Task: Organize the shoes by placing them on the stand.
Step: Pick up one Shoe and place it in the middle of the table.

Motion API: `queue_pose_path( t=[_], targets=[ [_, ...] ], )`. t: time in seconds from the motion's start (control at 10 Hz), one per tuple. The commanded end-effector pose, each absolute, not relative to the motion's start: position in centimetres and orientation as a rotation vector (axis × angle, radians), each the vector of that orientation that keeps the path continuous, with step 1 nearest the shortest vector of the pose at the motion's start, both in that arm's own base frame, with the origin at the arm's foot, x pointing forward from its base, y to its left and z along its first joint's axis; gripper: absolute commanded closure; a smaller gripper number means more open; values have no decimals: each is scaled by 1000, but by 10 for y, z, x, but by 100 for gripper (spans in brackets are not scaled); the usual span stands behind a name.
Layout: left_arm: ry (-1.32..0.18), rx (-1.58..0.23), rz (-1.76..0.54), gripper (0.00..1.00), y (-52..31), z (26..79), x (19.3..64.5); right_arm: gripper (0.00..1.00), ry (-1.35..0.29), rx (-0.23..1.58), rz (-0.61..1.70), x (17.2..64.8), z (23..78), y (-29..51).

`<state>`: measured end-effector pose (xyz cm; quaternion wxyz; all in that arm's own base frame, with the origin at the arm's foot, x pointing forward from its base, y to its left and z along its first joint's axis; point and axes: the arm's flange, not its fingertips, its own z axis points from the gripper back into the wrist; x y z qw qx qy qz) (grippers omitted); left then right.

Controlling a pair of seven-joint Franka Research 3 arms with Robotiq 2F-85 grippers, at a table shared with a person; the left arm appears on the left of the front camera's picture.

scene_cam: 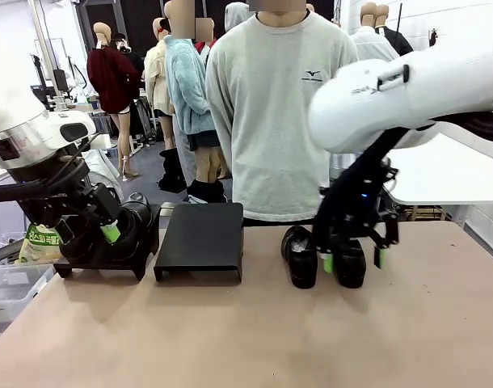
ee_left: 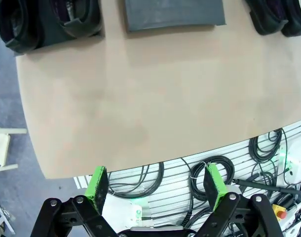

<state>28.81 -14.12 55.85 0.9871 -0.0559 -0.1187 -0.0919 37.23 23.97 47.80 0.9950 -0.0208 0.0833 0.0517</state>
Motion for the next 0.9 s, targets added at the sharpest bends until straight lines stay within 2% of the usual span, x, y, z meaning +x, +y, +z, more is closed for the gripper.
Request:
queue_pose_path(
  t=[0.0, 0.4, 0.5, 0.8],
  targets=[
    [-232, -126, -191, 0, -142, 559, 290, 0, 121, -107, 95, 414, 487, 279],
    [-232, -126, -191, 0, -142, 559, 290, 0, 150, -73, 9, 506, 441, 302],
    [-232, -126, -191, 0, -142, 559, 290, 0, 106, -77, 15, 525, 422, 312],
    [-232, -126, -191, 0, -142, 559, 290, 0, 8, -135, 44, 539, 393, 343]
  ],
)
